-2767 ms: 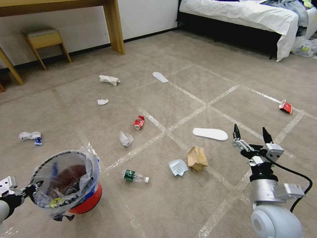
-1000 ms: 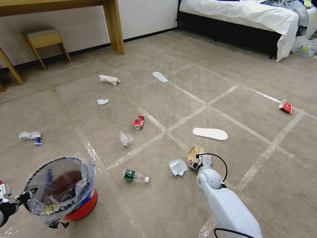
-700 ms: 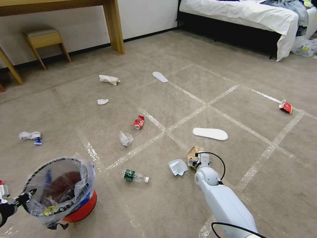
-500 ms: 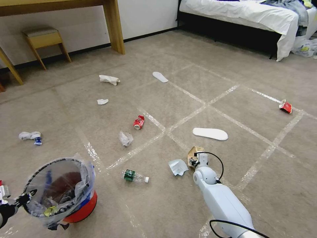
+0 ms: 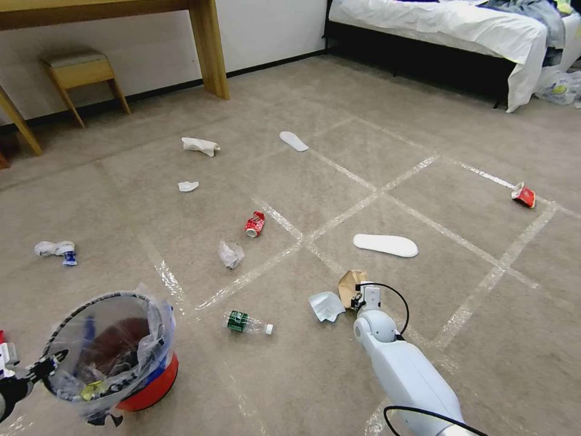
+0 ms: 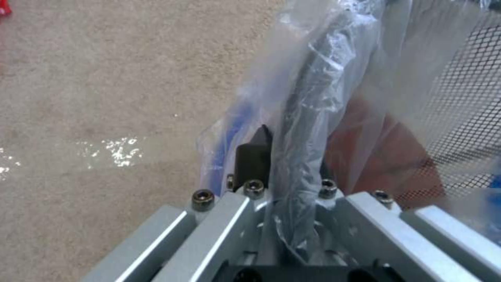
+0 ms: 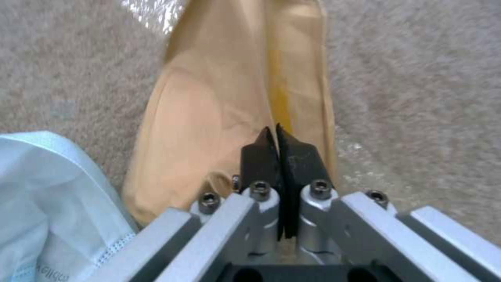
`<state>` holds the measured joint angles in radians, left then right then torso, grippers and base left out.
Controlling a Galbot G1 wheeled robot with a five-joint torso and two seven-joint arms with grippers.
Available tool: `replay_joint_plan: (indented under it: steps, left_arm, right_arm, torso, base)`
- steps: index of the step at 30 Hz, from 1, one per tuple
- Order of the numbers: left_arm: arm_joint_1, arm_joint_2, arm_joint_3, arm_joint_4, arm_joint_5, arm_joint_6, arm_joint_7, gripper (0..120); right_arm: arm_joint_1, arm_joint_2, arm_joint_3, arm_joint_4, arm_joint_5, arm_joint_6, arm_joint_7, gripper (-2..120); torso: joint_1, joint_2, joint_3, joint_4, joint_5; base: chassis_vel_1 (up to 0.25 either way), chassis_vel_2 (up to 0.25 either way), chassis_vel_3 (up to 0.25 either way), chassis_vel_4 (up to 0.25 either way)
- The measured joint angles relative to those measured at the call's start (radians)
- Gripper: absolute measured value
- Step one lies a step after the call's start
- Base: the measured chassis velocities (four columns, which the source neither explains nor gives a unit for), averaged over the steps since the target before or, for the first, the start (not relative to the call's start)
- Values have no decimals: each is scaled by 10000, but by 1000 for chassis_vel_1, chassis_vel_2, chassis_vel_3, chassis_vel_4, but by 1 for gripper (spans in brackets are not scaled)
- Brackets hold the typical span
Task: Pick up the trash bin and place the garbage on the floor into it.
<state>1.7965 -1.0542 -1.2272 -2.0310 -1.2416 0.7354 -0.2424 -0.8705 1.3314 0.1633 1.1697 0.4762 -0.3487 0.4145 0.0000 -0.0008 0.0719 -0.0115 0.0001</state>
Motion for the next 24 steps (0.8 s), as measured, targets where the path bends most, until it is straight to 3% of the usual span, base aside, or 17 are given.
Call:
replay_joint_plan:
  steps: [11, 15, 16, 19, 24]
  left_arm:
    - [-140, 24, 154, -430, -142, 0, -121, 1]
    - [-484, 170, 375, -580, -423, 0, -287, 1]
    - [-484, 170, 375, -580, -423, 0, -287, 1]
    - [-836, 338, 715, -703, -742, 0, -523, 1]
    - [-1169, 496, 1181, -905, -965, 0, -782, 1]
  right_arm:
    - [-1419, -1073, 1008, 3090, 787, 134, -283, 0]
    - [-2127, -2135, 1544, 5310, 1458, 477, -708, 0]
    - [-2127, -2135, 1544, 5310, 1458, 477, -708, 0]
    - [-2500, -2839, 1760, 6863, 2101, 1031, -1293, 0]
    - [-2641, -3338, 1722, 8025, 2536, 1653, -1816, 0]
  torso:
    - [0, 1, 0, 0, 2]
    - [0, 1, -1, -1, -1]
    - [0, 1, -1, -1, -1]
    - [0, 1, -1, -3, -3]
    - [0, 1, -2, 2, 0]
  base:
    - [0, 0, 0, 0]
    - [0, 0, 0, 0]
    - [0, 0, 0, 0]
    - [0, 0, 0, 0]
    - [0, 0, 0, 0]
